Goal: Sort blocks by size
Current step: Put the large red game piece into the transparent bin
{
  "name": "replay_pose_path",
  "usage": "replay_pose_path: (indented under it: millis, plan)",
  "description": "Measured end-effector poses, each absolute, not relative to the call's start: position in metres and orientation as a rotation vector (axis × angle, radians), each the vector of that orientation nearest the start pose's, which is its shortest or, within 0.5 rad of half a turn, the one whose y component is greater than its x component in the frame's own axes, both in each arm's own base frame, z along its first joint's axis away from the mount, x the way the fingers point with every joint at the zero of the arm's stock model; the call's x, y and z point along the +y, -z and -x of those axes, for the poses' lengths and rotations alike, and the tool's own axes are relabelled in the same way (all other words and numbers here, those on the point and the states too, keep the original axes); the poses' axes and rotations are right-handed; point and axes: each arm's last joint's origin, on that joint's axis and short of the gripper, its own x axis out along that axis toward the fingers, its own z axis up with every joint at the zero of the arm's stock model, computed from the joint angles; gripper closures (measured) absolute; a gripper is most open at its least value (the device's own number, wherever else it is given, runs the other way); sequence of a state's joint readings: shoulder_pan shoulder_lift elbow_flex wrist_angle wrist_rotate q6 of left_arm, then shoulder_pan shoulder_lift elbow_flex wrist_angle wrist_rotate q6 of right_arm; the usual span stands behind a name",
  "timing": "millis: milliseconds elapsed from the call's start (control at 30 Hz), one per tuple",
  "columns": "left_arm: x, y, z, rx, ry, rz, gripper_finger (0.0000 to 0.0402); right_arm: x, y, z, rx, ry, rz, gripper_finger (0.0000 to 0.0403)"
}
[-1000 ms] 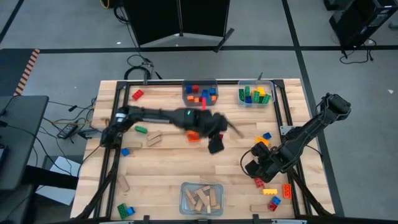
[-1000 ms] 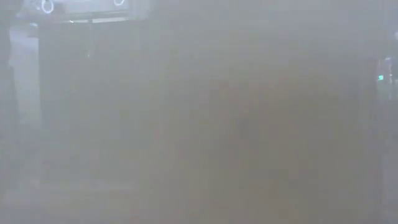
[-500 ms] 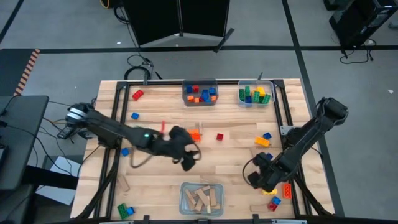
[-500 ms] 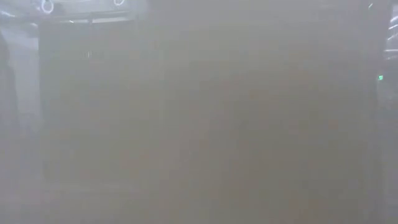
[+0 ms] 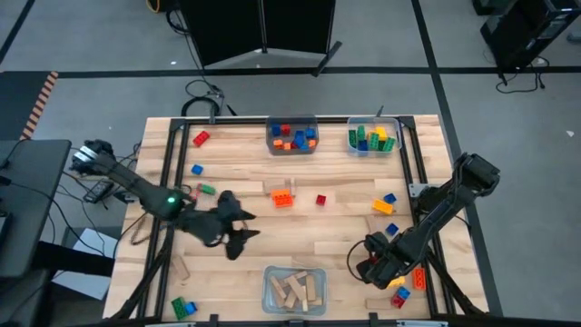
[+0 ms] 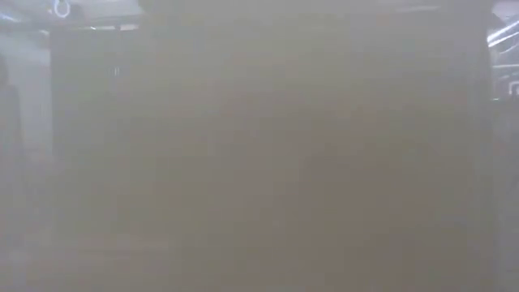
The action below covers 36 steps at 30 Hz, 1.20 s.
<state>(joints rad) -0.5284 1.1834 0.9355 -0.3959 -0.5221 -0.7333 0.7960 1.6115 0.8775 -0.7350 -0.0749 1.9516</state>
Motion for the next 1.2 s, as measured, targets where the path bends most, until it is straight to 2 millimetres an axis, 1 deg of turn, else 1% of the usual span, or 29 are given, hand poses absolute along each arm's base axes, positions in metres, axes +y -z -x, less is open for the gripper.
replay_pose_path:
  millis: [100, 167, 267, 367, 600, 900, 1000, 1100, 1200]
  plan:
    - [-0.11, -0.289, -0.198, 0.499, -0.177, 0.383, 0.0161, 0.191, -0.152, -0.186, 1.393, 0.808, -1.029, 0.0239]
    - [-0.108, -0.289, -0.186, 0.482, -0.151, 0.393, 0.0161, 0.191, -0.153, -0.188, 1.38, 0.8, -1.043, 0.0252]
    - [-0.103, -0.286, -0.173, 0.459, -0.124, 0.409, 0.0161, 0.19, -0.154, -0.188, 1.378, 0.801, -1.048, 0.0256]
    - [-0.1, -0.285, -0.164, 0.446, -0.104, 0.418, 0.0161, 0.19, -0.154, -0.188, 1.369, 0.826, -1.07, 0.0249]
    - [-0.098, -0.281, -0.156, 0.457, -0.082, 0.412, 0.0161, 0.189, -0.152, -0.189, 1.339, 0.845, -1.076, 0.0219]
    - [-0.099, -0.281, -0.156, 0.466, -0.068, 0.417, 0.0161, 0.19, -0.151, -0.191, 1.334, 0.827, -1.09, 0.0173]
    - [-0.099, -0.281, -0.156, 0.465, -0.069, 0.422, 0.0161, 0.191, -0.146, -0.192, 1.355, 0.837, -1.07, 0.017]
    - [-0.099, -0.281, -0.156, 0.463, -0.069, 0.43, 0.0161, 0.193, -0.138, -0.192, 1.405, 0.845, -1.043, 0.0177]
    - [-0.099, -0.282, -0.156, 0.463, -0.067, 0.434, 0.0161, 0.194, -0.134, -0.193, 1.452, 0.826, -1.016, 0.0204]
